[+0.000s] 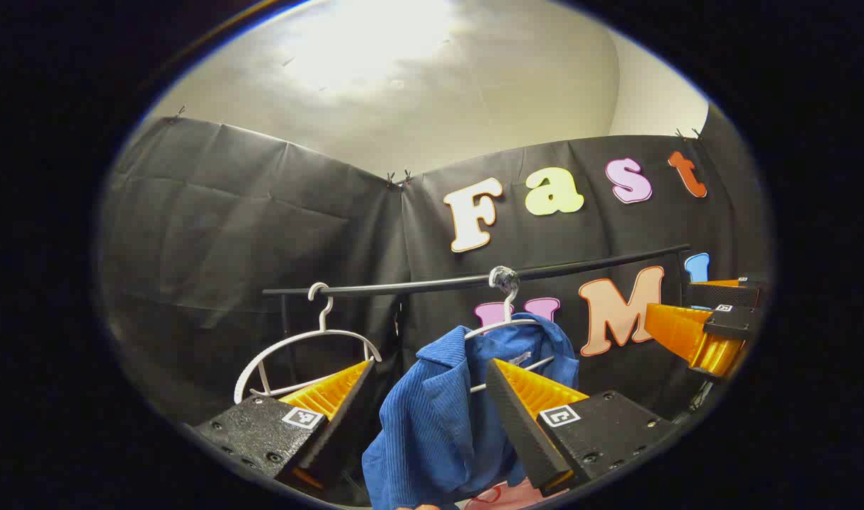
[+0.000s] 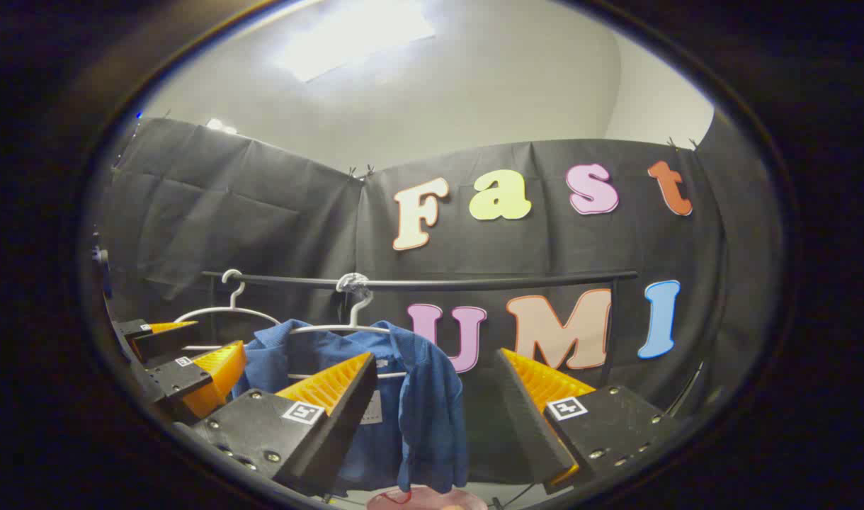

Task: Grasp the clothes on the hanger with both hands and then place them into the laundry hamper below.

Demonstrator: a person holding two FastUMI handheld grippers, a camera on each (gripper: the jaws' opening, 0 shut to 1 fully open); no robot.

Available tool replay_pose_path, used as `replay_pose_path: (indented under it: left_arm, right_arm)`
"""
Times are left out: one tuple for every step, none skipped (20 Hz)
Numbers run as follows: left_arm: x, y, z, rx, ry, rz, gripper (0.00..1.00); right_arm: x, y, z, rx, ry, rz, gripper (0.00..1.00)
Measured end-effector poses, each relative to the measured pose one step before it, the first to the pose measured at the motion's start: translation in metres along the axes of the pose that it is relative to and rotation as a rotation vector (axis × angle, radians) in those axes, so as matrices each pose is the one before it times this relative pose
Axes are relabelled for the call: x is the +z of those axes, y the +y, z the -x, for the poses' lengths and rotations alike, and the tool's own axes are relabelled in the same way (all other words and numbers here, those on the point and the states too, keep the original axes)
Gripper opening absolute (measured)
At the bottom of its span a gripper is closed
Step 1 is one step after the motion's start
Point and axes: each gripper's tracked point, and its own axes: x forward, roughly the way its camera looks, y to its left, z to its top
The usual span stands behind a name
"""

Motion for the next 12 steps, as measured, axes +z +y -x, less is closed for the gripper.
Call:
replay_pose_path:
  left_arm:
    - [0.0,-0.00097,-0.00119,0.0002,0.00304,0.00219,0.94]
    - [0.00106,0.00018,0.00004,0.00388,0.00008,0.00038,0.94]
    - [0.00025,0.00032,0.0005,0.00792,-0.00109,-0.00553,0.94]
    - [-0.00005,-0.00011,-0.00035,0.01042,-0.00078,-0.00698,0.94]
    - [-0.00103,-0.00106,-0.00038,0.01218,0.00019,-0.00855,0.94]
    - [-0.00064,-0.00019,-0.00086,0.01234,0.00386,-0.00722,0.94]
    - [-0.00146,-0.00011,-0.00189,0.01096,0.0062,-0.00552,0.94]
    - [-0.00024,-0.00021,-0.00129,0.01088,0.00593,-0.00631,0.94]
    - [-0.00016,0.00165,0.0012,0.01217,0.00295,-0.00549,0.94]
    - [0.00041,0.00042,-0.00029,0.01227,0.00259,-0.00431,0.94]
    - [-0.00113,0.00132,0.00161,0.01145,0.0049,-0.00378,0.94]
    - [0.00015,0.0014,0.00144,0.01039,0.00369,-0.00292,0.94]
  right_arm:
    - [-0.00238,0.00023,0.0011,0.00841,0.00512,-0.00623,0.95]
    - [-0.00255,-0.0002,-0.00113,0.01044,0.00479,-0.00452,0.98]
    - [-0.00296,0.00012,-0.00129,0.01313,0.00426,-0.00256,0.98]
    - [-0.00217,0.00046,-0.00151,0.01245,0.00387,-0.00289,0.98]
    - [-0.00228,0.00167,-0.00104,0.01602,0.00862,-0.0057,0.98]
    - [-0.00475,0.00196,-0.00281,0.01736,0.00905,-0.00801,0.98]
    - [-0.00336,0.00181,-0.00228,0.01587,0.00727,-0.00516,0.99]
    - [-0.00192,0.00053,0.00004,0.01387,0.00347,-0.00266,0.99]
    - [-0.00054,0.00136,-0.00064,0.01319,-0.00012,-0.00135,0.96]
    - [-0.00134,0.00118,0.00031,0.01077,0.0004,-0.00077,0.99]
    - [-0.00119,0.00047,-0.00088,0.01129,0.002,-0.00043,0.99]
    - [-0.00137,0.00091,-0.00073,0.00963,0.00135,0.00032,0.96]
